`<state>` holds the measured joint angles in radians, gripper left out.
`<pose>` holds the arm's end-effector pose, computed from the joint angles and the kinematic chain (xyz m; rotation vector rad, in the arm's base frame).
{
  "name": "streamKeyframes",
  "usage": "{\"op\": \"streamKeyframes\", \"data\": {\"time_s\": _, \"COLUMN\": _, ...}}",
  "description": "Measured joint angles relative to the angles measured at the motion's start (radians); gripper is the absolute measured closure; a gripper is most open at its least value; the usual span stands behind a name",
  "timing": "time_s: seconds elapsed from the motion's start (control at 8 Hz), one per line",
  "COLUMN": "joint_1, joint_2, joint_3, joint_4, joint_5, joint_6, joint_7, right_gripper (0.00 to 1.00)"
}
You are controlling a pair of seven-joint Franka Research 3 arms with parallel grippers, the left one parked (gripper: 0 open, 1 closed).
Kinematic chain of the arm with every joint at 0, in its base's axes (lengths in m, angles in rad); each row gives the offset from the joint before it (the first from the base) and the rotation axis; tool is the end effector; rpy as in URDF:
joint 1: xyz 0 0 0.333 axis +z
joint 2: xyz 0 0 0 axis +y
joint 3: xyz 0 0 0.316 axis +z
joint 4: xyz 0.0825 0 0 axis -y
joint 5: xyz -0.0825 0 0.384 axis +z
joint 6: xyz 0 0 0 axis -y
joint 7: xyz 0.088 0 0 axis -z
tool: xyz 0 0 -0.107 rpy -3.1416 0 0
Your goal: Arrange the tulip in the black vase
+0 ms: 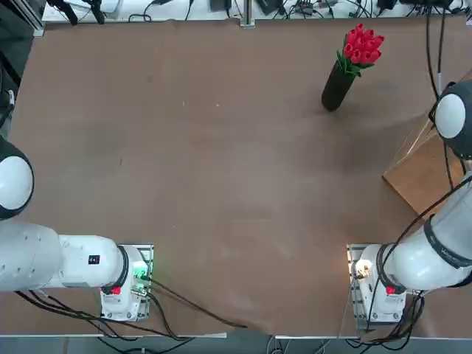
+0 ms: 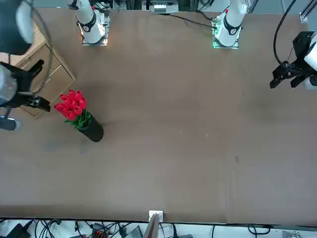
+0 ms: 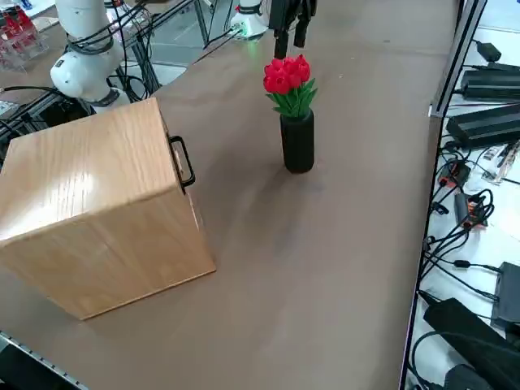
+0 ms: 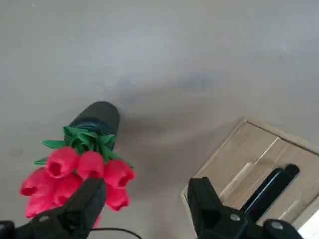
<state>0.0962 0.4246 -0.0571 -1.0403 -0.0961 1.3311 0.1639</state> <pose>0.6508 0.0229 0.5930 2.9977 -0.2070 -0.1806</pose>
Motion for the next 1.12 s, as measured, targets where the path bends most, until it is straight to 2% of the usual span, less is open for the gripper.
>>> {"op": "streamKeyframes", "data": {"time_s": 0.5, "joint_1": -0.116, "joint_2": -0.019, "joint_3": 0.005, "joint_4": -0.023, "joint_5": 0.117, "joint_6": 0.045, "joint_7": -0.145, "right_gripper": 0.00}}
{"op": "streamKeyframes", "data": {"time_s": 0.88, "joint_1": -0.147, "joint_2": -0.163, "joint_3": 0.008, "joint_4": -0.256, "joint_5": 0.158, "joint_6": 0.245, "joint_7": -0.158, "right_gripper": 0.00}}
{"op": "streamKeyframes", "data": {"time_s": 1.12, "joint_1": -0.146, "joint_2": -0.246, "joint_3": 0.019, "joint_4": -0.338, "joint_5": 0.158, "joint_6": 0.268, "joint_7": -0.160, "right_gripper": 0.00}}
